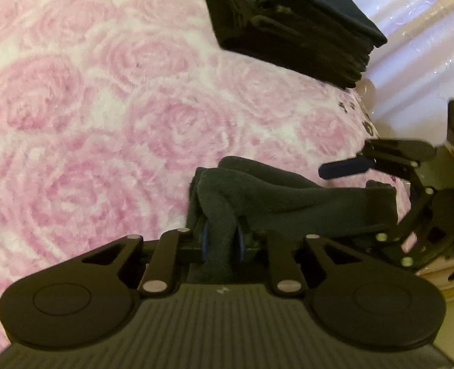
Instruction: Fold clothes
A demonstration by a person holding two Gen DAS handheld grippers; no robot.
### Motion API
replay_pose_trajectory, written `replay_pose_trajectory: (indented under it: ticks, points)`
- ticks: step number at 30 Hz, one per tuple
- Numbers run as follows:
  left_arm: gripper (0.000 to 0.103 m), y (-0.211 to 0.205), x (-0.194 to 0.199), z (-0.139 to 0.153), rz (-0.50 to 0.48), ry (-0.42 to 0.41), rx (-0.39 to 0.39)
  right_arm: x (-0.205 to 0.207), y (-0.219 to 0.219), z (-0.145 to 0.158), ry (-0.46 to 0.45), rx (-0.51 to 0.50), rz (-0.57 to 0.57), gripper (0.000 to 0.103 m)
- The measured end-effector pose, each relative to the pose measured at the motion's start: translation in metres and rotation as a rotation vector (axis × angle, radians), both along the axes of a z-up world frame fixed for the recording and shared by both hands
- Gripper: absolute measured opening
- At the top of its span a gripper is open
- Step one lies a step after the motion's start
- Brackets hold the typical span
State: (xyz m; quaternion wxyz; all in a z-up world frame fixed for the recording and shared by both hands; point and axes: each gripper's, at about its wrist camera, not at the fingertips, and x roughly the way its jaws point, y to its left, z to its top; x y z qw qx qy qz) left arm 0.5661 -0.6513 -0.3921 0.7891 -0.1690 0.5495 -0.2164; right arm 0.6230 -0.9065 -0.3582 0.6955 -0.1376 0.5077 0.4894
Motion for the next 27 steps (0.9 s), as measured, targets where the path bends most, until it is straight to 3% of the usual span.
replay_pose_trajectory:
  ticks: [3,5,8,10,14,16,17,19,22,27]
  points:
    - [0.019,0.002,0.0,-0.003,-0.016,0.003,-0.004,0.002,-0.005,-0.003,0.029,0.032,-0.099,0.088]
    - [0.02,0.002,0.0,-0.004,-0.025,0.006,-0.002,0.005,-0.007,-0.012,0.006,-0.023,-0.165,0.076]
    - [0.026,-0.004,0.0,0.011,-0.064,-0.009,0.064,0.01,-0.02,-0.024,0.056,-0.036,-0.3,0.076]
    - [0.03,-0.01,-0.001,0.027,-0.107,-0.03,0.122,0.001,-0.025,-0.008,0.003,-0.03,-0.338,0.076]
    - [0.026,-0.025,-0.006,0.061,-0.196,-0.12,0.21,-0.023,-0.063,0.034,-0.11,-0.002,-0.472,0.075]
    - [0.026,-0.037,-0.004,0.07,-0.24,-0.144,0.192,-0.034,-0.088,0.046,-0.137,-0.028,-0.573,0.075]
    - [0.026,-0.044,-0.001,0.069,-0.26,-0.146,0.179,-0.039,-0.1,0.051,-0.149,-0.042,-0.623,0.072]
    - [0.025,-0.057,0.006,0.058,-0.29,-0.133,0.178,-0.04,-0.117,0.05,-0.13,-0.067,-0.698,0.055]
    - [0.01,-0.062,0.022,0.027,-0.271,-0.064,0.198,-0.035,-0.125,0.036,-0.073,-0.061,-0.723,0.055]
    - [0.007,-0.049,0.039,0.015,-0.231,-0.012,0.133,-0.006,-0.128,0.001,-0.028,-0.078,-0.701,0.054]
